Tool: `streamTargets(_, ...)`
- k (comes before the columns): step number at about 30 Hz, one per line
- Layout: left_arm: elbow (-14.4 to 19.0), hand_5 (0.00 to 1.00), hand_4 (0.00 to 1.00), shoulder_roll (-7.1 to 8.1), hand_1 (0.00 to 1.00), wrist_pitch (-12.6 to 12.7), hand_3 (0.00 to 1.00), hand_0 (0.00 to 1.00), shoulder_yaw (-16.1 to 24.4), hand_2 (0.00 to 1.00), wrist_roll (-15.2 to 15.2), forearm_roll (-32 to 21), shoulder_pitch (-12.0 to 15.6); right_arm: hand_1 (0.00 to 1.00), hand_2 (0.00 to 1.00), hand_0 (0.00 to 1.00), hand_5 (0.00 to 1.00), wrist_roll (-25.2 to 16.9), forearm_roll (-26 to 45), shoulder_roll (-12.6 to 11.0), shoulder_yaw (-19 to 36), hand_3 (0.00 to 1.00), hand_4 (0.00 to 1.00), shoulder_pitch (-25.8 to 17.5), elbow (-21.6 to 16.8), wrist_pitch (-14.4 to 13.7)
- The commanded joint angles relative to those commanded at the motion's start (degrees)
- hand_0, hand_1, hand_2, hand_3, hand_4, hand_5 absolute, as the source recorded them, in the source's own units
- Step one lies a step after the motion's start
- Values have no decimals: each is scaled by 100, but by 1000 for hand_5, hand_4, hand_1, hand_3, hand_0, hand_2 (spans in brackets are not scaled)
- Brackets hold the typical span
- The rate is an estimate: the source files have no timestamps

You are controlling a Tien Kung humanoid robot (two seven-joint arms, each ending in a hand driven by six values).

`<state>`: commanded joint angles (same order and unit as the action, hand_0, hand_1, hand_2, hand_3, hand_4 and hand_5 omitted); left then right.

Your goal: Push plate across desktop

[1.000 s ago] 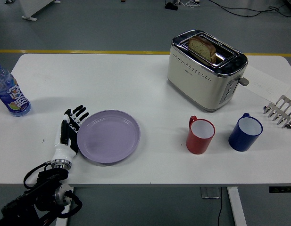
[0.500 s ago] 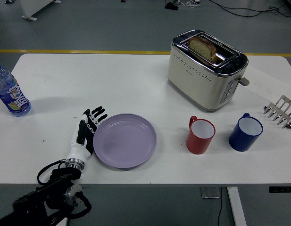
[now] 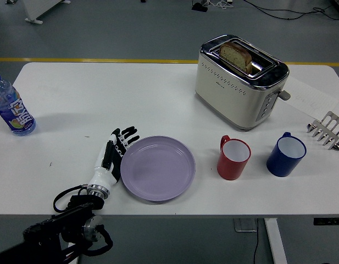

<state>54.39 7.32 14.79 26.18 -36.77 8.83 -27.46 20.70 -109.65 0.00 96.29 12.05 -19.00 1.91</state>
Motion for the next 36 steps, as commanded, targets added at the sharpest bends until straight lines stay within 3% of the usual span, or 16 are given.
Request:
streamTargets(19, -13, 998, 414, -163, 753, -7, 686, 714, -440, 783, -3, -117, -291, 533, 612, 571, 563, -13, -30, 0, 18, 599, 99, -1, 3, 8)
streamTargets(36, -26, 998, 410, -207, 754, 2, 685, 716, -470, 786, 1, -111, -275, 533, 611, 571, 560, -13, -43, 0, 21, 598, 102, -48, -1, 16)
